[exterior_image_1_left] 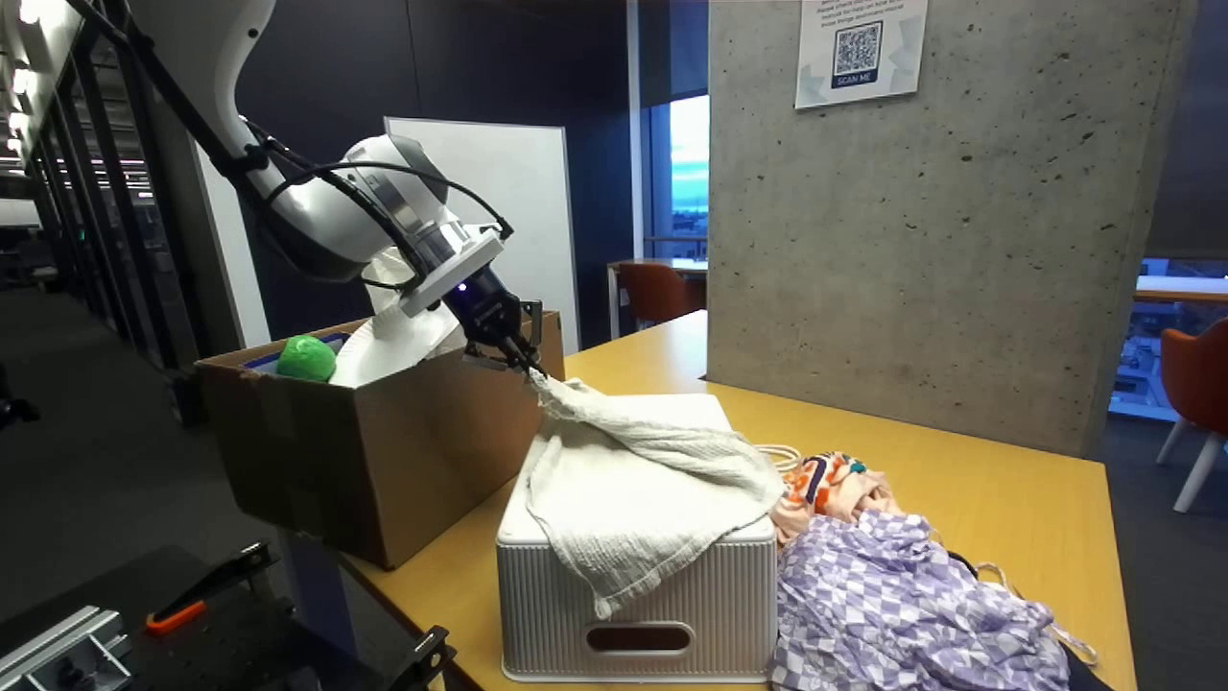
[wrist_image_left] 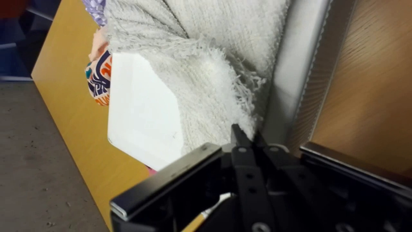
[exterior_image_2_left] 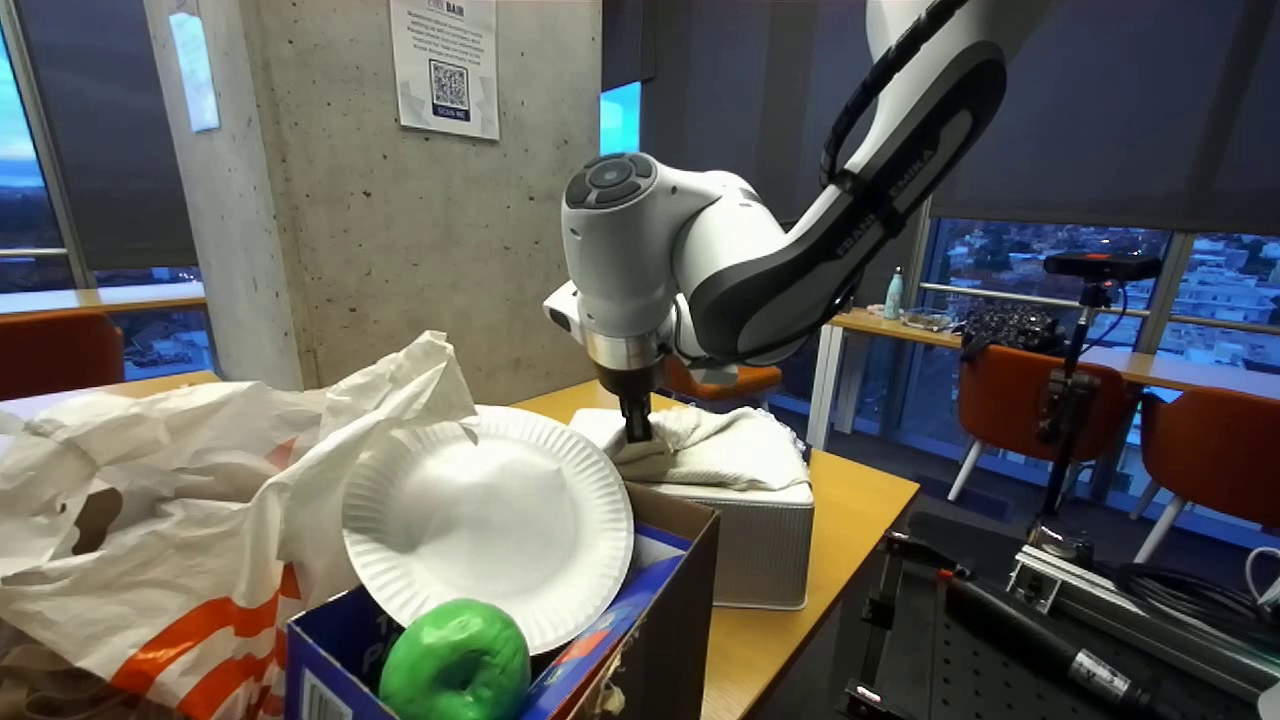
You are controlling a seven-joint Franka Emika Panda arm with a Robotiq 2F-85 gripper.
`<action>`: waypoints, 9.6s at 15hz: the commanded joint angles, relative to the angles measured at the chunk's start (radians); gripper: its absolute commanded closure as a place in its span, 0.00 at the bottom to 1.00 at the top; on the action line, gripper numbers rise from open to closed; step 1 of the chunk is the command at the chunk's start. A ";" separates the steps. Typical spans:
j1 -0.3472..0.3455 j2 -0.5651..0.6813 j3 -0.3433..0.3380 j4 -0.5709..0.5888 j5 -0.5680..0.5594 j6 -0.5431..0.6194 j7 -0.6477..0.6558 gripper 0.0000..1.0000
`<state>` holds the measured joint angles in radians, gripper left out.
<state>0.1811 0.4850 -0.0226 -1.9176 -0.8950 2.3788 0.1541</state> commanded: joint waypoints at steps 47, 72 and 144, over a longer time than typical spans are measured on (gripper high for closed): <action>-0.205 0.005 0.030 0.217 0.422 0.071 -0.269 0.00; -0.191 -0.050 -0.064 -0.256 0.642 0.349 -0.114 0.00; -0.215 0.006 -0.124 -0.162 0.643 0.301 -0.110 0.00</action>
<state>-0.0338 0.4112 -0.1484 -2.1989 -0.2781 2.7248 0.0626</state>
